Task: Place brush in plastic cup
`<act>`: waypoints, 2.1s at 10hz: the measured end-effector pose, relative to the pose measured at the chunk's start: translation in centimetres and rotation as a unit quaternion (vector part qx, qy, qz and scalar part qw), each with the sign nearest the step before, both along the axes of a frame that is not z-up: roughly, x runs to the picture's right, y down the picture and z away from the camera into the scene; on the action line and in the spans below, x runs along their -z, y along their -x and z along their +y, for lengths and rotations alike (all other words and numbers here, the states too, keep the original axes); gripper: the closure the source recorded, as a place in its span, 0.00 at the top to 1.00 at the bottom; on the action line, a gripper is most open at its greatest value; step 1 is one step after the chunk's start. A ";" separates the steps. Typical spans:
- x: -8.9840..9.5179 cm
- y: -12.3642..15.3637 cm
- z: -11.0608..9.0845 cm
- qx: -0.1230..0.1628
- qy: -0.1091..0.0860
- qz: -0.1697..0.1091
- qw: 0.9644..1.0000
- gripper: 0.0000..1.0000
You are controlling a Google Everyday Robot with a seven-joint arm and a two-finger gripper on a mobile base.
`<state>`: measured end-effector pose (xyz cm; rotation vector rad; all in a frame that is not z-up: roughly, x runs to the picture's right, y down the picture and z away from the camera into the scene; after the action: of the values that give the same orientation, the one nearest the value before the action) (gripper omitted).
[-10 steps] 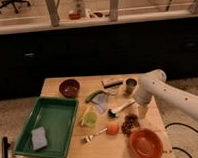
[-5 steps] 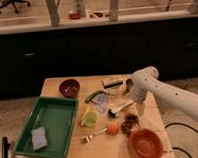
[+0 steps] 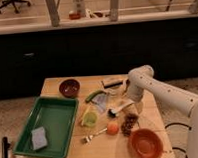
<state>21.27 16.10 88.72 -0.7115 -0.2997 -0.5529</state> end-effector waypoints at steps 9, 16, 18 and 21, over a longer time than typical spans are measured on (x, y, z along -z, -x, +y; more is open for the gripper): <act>-1.1 0.5 0.6 0.007 0.019 -0.020 1.000 0.00; 0.3 1.5 -1.8 -0.004 -0.008 -0.019 1.000 0.00; 0.5 1.4 -2.4 -0.008 -0.012 -0.017 1.000 0.00; 0.9 1.5 -3.1 -0.016 -0.016 -0.015 1.000 0.00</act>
<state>19.73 12.97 87.83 -0.6660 -0.3291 -0.5370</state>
